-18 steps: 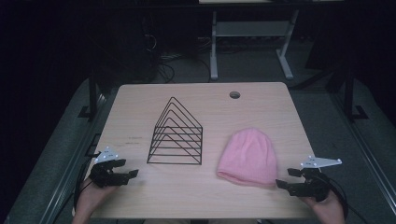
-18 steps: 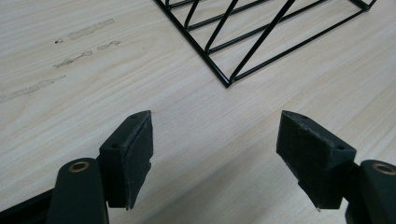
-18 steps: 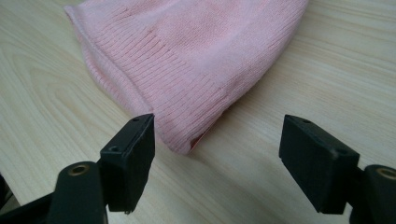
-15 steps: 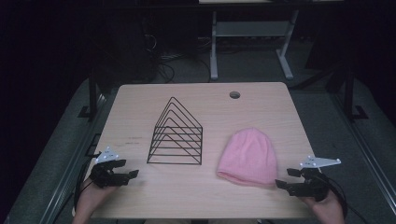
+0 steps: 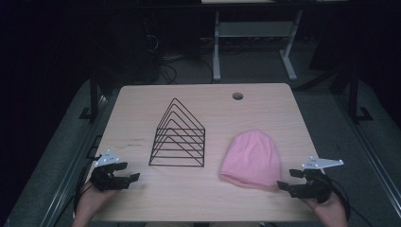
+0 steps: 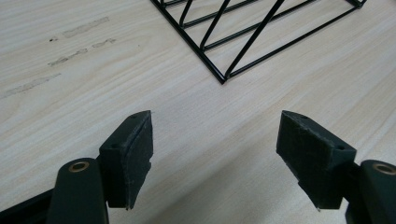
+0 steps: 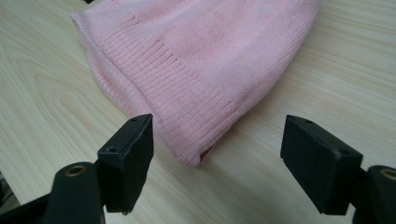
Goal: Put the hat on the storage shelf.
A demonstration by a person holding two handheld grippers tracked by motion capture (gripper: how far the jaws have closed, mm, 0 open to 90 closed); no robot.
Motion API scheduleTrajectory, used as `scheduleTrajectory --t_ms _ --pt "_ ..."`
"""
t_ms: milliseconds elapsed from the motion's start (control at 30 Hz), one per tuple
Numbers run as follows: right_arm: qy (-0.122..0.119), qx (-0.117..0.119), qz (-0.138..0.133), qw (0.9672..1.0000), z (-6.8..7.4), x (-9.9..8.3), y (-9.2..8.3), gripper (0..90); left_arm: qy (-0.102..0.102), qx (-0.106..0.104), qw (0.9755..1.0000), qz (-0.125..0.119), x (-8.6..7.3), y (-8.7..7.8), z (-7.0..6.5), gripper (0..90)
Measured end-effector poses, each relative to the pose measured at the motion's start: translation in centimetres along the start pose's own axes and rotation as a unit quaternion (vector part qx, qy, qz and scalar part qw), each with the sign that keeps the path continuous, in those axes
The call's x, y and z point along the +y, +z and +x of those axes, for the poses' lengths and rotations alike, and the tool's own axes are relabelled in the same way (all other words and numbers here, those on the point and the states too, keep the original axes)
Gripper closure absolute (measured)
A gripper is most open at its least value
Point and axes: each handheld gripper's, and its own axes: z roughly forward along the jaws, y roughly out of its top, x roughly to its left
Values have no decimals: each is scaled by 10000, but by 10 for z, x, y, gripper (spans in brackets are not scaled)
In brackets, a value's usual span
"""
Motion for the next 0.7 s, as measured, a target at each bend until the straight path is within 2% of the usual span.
scheduleTrajectory --t_ms 100,300,500,600,700 --pt "29 25 -18 10000 0 1 -1 239 -17 -20 10000 -2 -1 0 0 271" --pt "-93 101 43 9999 2 9 -3 226 -35 -46 10000 2 -2 1 -2 265" --pt "-182 97 25 9998 1 25 -2 225 -40 -64 10000 18 -1 1 -3 261" --pt "-214 100 65 9997 1 35 -2 226 -23 -91 9999 104 -1 3 -3 243" --pt "-225 88 48 9997 -1 38 -3 225 -24 -84 9999 118 -1 3 -3 238"
